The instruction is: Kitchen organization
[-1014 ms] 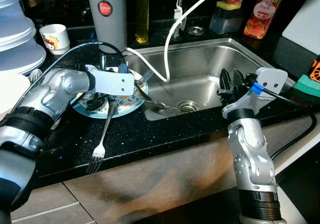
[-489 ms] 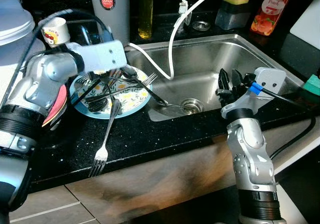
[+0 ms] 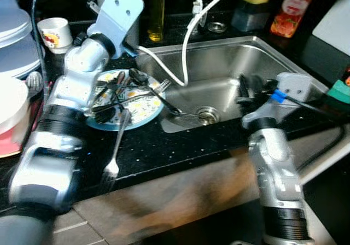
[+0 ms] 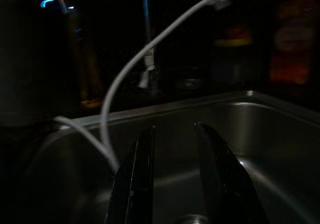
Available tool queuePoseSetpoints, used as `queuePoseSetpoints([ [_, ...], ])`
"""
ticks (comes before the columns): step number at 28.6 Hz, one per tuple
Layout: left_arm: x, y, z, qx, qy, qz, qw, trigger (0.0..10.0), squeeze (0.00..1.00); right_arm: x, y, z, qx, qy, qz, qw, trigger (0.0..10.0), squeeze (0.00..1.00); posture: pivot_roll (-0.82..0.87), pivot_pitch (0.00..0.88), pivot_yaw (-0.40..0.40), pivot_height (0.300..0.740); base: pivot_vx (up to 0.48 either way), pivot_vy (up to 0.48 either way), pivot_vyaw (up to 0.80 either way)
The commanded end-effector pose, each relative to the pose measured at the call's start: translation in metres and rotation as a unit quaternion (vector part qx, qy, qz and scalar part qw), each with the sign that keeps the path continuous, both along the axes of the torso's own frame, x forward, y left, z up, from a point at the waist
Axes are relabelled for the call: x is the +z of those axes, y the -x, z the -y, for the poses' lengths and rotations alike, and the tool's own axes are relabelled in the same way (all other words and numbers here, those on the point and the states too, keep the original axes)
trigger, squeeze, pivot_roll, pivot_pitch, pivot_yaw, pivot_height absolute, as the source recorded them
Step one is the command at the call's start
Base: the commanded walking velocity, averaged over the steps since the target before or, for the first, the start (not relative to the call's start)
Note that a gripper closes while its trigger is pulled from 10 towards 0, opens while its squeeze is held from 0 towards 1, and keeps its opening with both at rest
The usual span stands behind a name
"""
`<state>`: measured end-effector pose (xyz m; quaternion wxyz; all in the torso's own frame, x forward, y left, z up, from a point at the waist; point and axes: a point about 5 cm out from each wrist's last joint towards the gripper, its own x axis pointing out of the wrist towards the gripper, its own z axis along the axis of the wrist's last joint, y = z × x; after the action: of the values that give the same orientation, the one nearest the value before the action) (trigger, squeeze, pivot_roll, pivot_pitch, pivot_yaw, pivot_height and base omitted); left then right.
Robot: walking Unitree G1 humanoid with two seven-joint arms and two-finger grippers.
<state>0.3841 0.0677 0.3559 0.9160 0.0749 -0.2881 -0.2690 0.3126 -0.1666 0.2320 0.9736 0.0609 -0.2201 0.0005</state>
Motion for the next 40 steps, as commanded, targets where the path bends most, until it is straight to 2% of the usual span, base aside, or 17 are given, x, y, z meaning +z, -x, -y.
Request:
queuePoseSetpoints([
  [1, 0.001, -0.003, -0.007, 0.001, 0.015, -0.011, 1.000, 10.0, 0.00, -0.001, 0.001, 0.006, -0.011, -0.001, -0.003, 1.000, 10.0, 0.00, -0.01, 0.067, 0.004, 0.740, 0.000, 0.000, 0.00],
  [2, -0.004, -0.007, 0.007, -0.032, 0.053, -0.061, 0.996, 10.0, 0.00, -0.001, 0.002, 0.007, -0.015, -0.001, -0.001, 1.000, 10.0, 0.00, -0.02, 0.062, 0.010, 0.740, 0.000, 0.000, 0.00],
  [3, -0.004, -0.007, 0.007, -0.032, 0.053, -0.061, 0.996, 10.0, 0.00, -0.001, 0.002, 0.007, -0.015, -0.001, -0.001, 1.000, 10.0, 0.00, -0.02, 0.062, 0.010, 0.740, 0.000, 0.000, 0.00],
  [4, -0.026, -0.014, 0.023, -0.031, 0.054, -0.138, 0.988, 10.0, 0.00, -0.002, 0.003, 0.008, -0.018, -0.001, -0.001, 1.000, 10.0, 0.00, -0.02, 0.061, 0.014, 0.740, 0.000, 0.000, 0.00],
  [5, -0.026, -0.014, 0.023, -0.031, 0.054, -0.138, 0.988, 10.0, 0.00, -0.002, 0.003, 0.008, -0.018, -0.001, -0.001, 1.000, 10.0, 0.00, -0.02, 0.061, 0.014, 0.740, 0.000, 0.000, 0.00],
  [6, -0.048, -0.017, 0.037, -0.041, 0.063, -0.211, 0.975, 10.0, 0.57, -0.002, 0.004, 0.009, -0.020, -0.001, -0.002, 1.000, 10.0, 0.00, -0.02, 0.061, 0.014, 0.740, 0.000, 0.000, 0.00],
  [7, -0.078, -0.017, 0.052, -0.054, 0.071, -0.298, 0.950, 10.0, 1.00, -0.003, 0.004, 0.010, -0.022, -0.001, -0.003, 1.000, 10.0, 0.00, -0.02, 0.061, 0.014, 0.740, 0.000, 0.000, 0.00],
  [14, -0.090, -0.014, 0.052, -0.073, 0.106, -0.325, 0.937, 10.0, 1.00, -0.003, 0.004, 0.009, -0.020, -0.002, -0.002, 1.000, 10.0, 0.00, -0.02, 0.068, 0.010, 0.740, 0.000, 0.000, 0.00],
  [15, -0.087, -0.014, 0.046, -0.075, 0.117, -0.314, 0.939, 10.0, 0.93, -0.003, 0.004, 0.009, -0.019, -0.002, -0.003, 1.000, 10.0, 0.00, 0.00, 0.074, -0.001, 0.740, 0.000, 0.000, 0.00],
  [16, -0.085, -0.013, 0.040, -0.076, 0.124, -0.307, 0.940, 10.0, 0.00, -0.003, 0.003, 0.009, -0.018, -0.002, -0.004, 1.000, 10.0, 0.00, 0.00, 0.074, -0.001, 0.740, 0.000, 0.000, 0.00],
  [21, -0.075, -0.008, 0.010, -0.056, 0.115, -0.277, 0.952, 10.0, 0.00, -0.003, 0.002, 0.007, -0.015, -0.005, -0.005, 1.000, 10.0, 0.00, 0.01, 0.083, -0.009, 0.740, 0.000, 0.000, 0.00],
  [27, -0.082, -0.004, -0.013, -0.006, 0.091, -0.300, 0.949, 10.0, 0.00, -0.004, 0.000, 0.005, -0.009, -0.005, -0.007, 1.000, 10.0, 0.00, 0.02, 0.086, -0.015, 0.740, 0.000, 0.000, 0.00],
  [30, -0.085, 0.008, -0.030, 0.006, 0.036, -0.293, 0.955, 10.0, 0.00, -0.004, 0.000, 0.005, -0.007, -0.005, -0.008, 1.000, 10.0, 0.00, 0.04, 0.085, -0.022, 0.740, 0.000, 0.000, 0.00],
  [33, -0.073, 0.019, -0.054, 0.023, 0.010, -0.271, 0.962, 10.0, 0.00, -0.004, -0.001, 0.005, -0.006, -0.005, -0.008, 1.000, 10.0, 0.00, 0.04, 0.085, -0.022, 0.740, 0.000, 0.000, 0.00],
  [35, -0.070, 0.022, -0.059, 0.029, 0.000, -0.264, 0.964, 10.0, 0.00, -0.004, -0.002, 0.005, -0.005, -0.005, -0.008, 1.000, 10.0, 0.00, 0.04, 0.085, -0.022, 0.740, 0.000, 0.000, 0.00],
  [37, -0.066, 0.022, -0.069, 0.047, 0.000, -0.261, 0.964, 10.0, 0.00, -0.004, -0.002, 0.004, -0.004, -0.006, -0.007, 1.000, 10.0, 0.00, 0.05, 0.088, -0.023, 0.740, 0.000, 0.000, 0.00],
  [40, -0.064, 0.017, -0.085, 0.077, 0.044, -0.283, 0.955, 10.0, 0.00, -0.003, -0.004, 0.003, -0.001, -0.007, -0.007, 1.000, 10.0, 0.00, 0.06, 0.084, -0.024, 0.740, 0.000, 0.000, 0.00],
])
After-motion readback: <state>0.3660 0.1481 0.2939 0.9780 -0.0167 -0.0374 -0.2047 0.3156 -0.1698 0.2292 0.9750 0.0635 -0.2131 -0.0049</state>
